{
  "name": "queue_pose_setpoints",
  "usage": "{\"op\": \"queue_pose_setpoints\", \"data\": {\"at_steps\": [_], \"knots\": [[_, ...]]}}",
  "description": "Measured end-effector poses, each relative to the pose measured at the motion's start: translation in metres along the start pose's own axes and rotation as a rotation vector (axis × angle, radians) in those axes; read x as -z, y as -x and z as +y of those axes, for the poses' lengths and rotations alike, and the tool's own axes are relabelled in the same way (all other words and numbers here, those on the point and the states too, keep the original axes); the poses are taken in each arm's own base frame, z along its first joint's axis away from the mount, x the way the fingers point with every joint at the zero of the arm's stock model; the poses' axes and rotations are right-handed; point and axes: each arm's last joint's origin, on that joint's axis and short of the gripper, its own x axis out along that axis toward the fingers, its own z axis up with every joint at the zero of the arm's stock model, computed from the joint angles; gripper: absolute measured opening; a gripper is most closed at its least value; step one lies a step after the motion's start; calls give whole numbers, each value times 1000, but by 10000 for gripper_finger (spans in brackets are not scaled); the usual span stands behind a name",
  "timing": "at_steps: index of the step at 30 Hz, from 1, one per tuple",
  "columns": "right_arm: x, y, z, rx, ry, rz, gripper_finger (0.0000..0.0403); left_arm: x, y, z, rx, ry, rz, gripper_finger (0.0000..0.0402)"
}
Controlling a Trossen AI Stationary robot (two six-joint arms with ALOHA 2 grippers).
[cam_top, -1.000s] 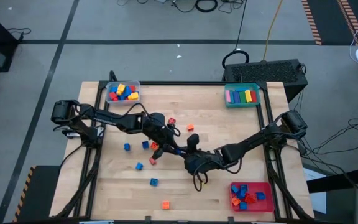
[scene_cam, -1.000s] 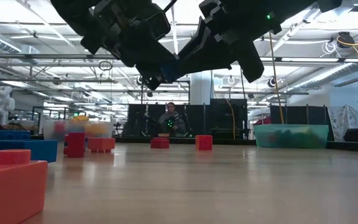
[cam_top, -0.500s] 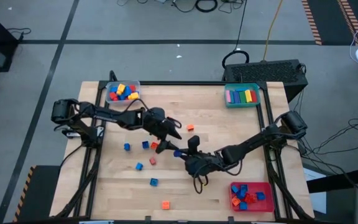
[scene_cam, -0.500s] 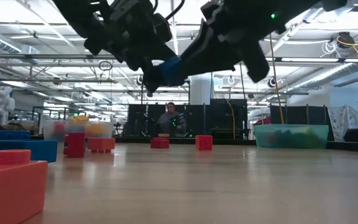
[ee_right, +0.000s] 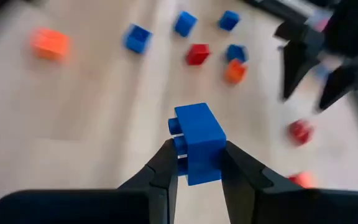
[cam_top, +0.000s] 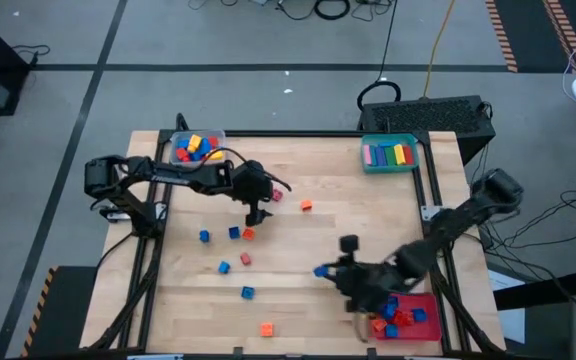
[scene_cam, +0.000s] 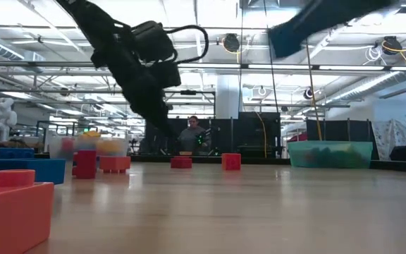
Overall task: Sort blocks by size
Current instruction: Put the small blue game piece into the red bin
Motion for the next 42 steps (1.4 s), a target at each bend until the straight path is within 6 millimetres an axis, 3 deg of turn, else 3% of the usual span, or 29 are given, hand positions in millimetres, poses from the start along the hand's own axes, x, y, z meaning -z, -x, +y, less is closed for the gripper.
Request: {"op": "queue_pose_setpoints", "data": {"at_steps": [6, 13, 18, 25, 35, 42], "knots": [[7, 58, 11, -217, -323, 47, 77, -1, -11, 3, -65, -85, -22, 377], [33, 91, 26, -297, -592, 297, 78, 7, -39, 11, -200, 86, -3, 377], [52, 100, 35, -237, -711, 478, 78, 16, -51, 15, -310, 227, 38, 377], [60, 108, 48, -260, -777, 534, 78, 19, -60, 16, -337, 300, 23, 366], [66, 117, 61, -257, -977, 614, 80, 16, -64, 16, -324, 298, -16, 280], [78, 105, 76, -162, -1074, 772, 137, 17, -71, 16, -296, 291, -38, 204]]}}
